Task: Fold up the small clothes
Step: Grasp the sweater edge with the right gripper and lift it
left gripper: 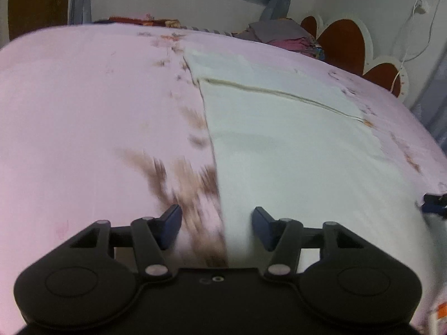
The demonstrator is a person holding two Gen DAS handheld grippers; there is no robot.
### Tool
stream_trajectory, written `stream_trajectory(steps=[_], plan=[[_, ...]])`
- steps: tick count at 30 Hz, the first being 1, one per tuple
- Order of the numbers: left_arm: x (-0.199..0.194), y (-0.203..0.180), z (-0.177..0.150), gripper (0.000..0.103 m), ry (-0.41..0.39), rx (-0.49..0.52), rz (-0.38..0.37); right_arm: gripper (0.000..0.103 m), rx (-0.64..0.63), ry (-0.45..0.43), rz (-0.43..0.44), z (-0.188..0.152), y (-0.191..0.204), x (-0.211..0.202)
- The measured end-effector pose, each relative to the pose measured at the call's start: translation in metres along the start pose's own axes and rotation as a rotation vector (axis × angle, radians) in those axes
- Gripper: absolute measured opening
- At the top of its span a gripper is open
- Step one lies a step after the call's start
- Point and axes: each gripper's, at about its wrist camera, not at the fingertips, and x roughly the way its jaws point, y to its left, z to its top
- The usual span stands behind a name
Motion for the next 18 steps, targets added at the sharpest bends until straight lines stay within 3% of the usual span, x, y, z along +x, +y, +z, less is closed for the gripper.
stream_trajectory(steps=[5,11,13,16,18], plan=[[-0.028,-0.004,-0.035,0.054,0.000,-0.076,-0.062,0.047,0.053,0.022,0.058,-0.043,-0.013,-0.028],[-0.049,0.011,-0.068,0.044,-0.007,-0.233,-0.175,0.047,0.081,0.058,0.159,-0.081,-0.018,-0.052],[-0.049,0.018,-0.076,0.044,-0.001,-0.312,-0.246,0.032,0.106,0.072,0.197,-0.091,-0.021,-0.056],[-0.039,0.028,-0.082,0.044,-0.006,-0.431,-0.342,0.030,0.156,0.085,0.240,-0.098,-0.027,-0.056],[-0.031,0.034,-0.080,0.037,-0.014,-0.474,-0.372,0.030,0.199,0.083,0.271,-0.096,-0.031,-0.052]])
